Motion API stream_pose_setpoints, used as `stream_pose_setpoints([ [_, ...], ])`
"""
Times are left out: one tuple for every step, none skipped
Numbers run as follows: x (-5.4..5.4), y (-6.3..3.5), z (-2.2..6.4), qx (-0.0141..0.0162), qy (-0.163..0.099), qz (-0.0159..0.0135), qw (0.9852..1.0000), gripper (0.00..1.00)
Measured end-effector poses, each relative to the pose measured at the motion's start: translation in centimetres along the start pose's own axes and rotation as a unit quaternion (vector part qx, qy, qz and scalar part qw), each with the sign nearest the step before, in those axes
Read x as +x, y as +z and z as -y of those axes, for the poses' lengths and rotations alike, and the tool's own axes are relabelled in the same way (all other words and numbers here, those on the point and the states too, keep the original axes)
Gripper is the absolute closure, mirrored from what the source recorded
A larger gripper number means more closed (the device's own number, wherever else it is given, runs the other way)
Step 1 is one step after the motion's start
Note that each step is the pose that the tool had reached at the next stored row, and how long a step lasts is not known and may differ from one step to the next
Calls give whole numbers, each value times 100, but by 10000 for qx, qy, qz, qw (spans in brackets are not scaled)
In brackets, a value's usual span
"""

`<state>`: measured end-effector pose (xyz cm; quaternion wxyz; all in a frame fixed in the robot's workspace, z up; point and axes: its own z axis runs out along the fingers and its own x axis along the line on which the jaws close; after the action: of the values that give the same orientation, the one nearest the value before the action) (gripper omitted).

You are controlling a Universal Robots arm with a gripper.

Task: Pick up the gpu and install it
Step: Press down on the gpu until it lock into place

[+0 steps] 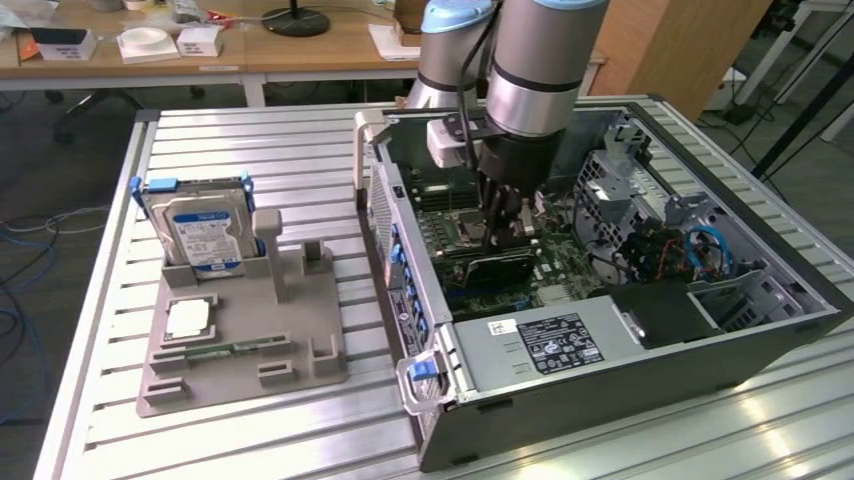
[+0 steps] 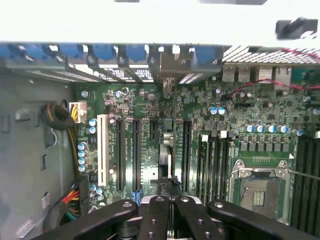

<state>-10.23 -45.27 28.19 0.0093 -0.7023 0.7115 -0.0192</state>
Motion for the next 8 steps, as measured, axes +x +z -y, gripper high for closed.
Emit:
stream_pose_setpoints([
  [1, -14, -25, 1, -1, 1, 10000, 89],
  [1, -34, -50, 0, -1, -1, 10000, 89],
  [2, -52, -77, 0, 0, 0, 10000, 89],
  [2, -68, -107, 1, 0, 0, 10000, 89],
  [3, -78, -135, 0, 0, 0, 10000, 89],
  [3, -88, -157, 0, 0, -1, 10000, 89],
  [4, -95, -182, 0, -1, -1, 10000, 89],
  [4, -98, -208, 0, -1, -1, 10000, 89],
])
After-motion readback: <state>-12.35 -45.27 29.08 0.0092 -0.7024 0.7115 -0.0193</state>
